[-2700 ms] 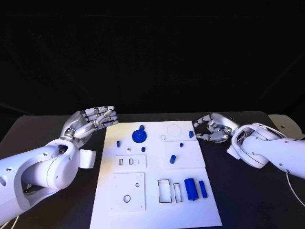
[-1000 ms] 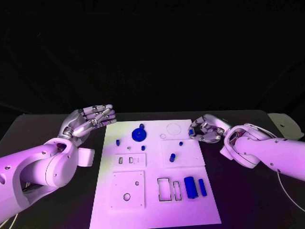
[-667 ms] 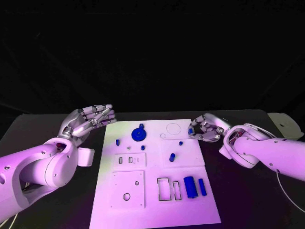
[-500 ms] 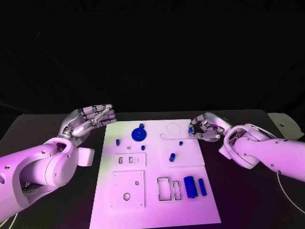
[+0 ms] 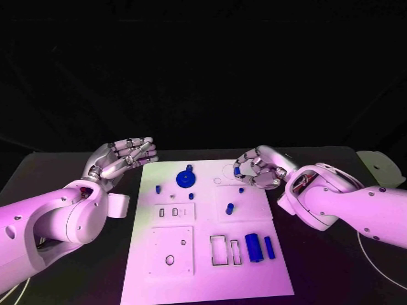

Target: Assemble the parts on the task board

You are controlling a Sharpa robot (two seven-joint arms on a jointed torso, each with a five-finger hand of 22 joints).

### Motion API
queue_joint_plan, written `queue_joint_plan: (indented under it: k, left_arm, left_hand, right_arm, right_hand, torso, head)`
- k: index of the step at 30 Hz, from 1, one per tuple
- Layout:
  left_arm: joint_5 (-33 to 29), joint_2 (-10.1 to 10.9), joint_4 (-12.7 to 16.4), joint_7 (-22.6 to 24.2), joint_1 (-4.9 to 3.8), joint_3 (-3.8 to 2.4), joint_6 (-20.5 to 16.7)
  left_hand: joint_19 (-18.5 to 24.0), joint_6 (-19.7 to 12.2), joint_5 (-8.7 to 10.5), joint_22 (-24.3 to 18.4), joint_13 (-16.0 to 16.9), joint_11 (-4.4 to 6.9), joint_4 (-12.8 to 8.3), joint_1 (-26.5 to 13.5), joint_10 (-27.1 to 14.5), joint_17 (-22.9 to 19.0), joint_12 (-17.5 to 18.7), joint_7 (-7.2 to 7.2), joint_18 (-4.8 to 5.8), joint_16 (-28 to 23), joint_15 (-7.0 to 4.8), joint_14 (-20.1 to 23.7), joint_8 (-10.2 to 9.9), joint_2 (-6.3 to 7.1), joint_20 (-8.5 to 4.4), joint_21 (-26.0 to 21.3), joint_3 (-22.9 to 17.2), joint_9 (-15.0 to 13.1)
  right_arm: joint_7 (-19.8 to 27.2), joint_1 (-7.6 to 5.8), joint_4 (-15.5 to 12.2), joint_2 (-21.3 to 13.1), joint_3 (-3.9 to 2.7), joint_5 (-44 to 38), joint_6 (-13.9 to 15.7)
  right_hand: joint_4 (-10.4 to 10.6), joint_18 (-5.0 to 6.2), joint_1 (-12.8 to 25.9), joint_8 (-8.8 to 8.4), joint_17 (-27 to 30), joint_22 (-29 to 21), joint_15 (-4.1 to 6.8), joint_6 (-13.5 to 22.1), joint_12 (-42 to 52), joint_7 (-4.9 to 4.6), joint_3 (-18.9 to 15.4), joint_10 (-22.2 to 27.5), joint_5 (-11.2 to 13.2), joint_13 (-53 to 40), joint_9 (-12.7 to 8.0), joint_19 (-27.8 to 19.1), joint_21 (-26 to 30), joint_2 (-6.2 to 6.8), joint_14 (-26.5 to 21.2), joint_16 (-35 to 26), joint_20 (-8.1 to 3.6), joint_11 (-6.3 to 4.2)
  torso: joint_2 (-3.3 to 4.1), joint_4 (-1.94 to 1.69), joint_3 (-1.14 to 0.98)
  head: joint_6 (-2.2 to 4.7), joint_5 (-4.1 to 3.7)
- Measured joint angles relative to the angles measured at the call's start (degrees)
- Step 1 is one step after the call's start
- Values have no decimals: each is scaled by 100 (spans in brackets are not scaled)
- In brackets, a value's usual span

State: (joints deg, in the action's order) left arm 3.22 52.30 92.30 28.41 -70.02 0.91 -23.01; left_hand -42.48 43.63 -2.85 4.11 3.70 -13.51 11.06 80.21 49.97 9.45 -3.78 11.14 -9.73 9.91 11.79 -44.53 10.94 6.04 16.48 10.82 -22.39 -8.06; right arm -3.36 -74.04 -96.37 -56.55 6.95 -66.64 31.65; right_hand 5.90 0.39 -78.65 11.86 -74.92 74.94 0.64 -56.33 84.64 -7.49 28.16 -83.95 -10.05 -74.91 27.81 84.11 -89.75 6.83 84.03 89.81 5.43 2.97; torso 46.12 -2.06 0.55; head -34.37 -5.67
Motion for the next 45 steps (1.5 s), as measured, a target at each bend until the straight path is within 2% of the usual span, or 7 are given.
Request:
queue_joint_plan:
  k: [5,8,17,23,37,45]
  left_arm:
    - [0,-83,-67,-20,10,1,13]
    - [0,-129,-111,-28,17,2,19]
    - [-1,-239,-213,-45,25,4,24]
    - [-2,-257,-224,-50,26,5,24]
    - [-4,-256,-187,-51,27,5,23]
    - [-5,-252,-181,-49,27,5,24]
  left_hand:
    - [0,0,0,0,0,0,0,0,0,0,0,0,0,0,0,0,0,0,0,0,0,0]
    - [0,23,0,0,0,0,0,0,0,0,0,23,0,0,0,0,0,0,0,0,0,0]
    - [0,22,0,1,0,0,0,-1,0,1,0,22,0,0,0,0,0,1,0,0,0,0]
    - [0,22,0,1,0,0,0,-23,0,1,0,22,0,0,0,0,0,23,0,0,0,0]
    - [0,21,0,1,0,0,0,-46,0,1,0,21,1,0,0,0,0,0,0,0,0,0]
    - [0,21,0,1,0,0,0,-46,0,1,0,21,1,0,0,0,0,0,0,0,0,0]
  right_arm:
    - [-507,-20,-328,391,2,-297,27]
    - [-735,-11,-398,648,9,-453,27]
    - [-1298,130,-285,1334,63,-967,-10]
    - [-1477,268,-146,1619,91,-1229,-28]
    - [-1632,568,151,2033,139,-1582,-46]
    - [-1666,645,226,2117,147,-1715,-76]
  right_hand:
    - [-23,0,0,0,0,0,0,19,-24,0,23,0,11,0,0,0,0,-15,0,0,0,0]
    - [-8,0,14,0,0,-1,0,30,-24,-7,39,0,11,0,0,0,0,-29,0,0,0,0]
    - [-8,0,52,0,1,-1,0,68,-24,-8,41,0,33,0,0,0,0,-66,0,0,0,0]
    - [-8,0,53,0,1,-1,0,86,-39,-22,41,0,63,0,0,0,0,-66,0,0,1,0]
    - [-7,0,85,2,2,-2,-1,120,-46,-29,39,0,107,-4,2,0,0,-33,0,0,1,1]
    - [-7,0,85,3,2,-3,-1,131,-46,-31,38,0,111,-4,5,0,0,-33,0,0,1,1]
  torso:
    - [-44,3,11]
    - [-71,-4,14]
    - [-130,-28,38]
    - [-131,-25,41]
    - [-117,-20,28]
    - [-119,-25,31]
  head:
    - [-50,72]
    - [-83,154]
    - [-176,353]
    - [-197,454]
    - [-276,545]
    - [-325,572]
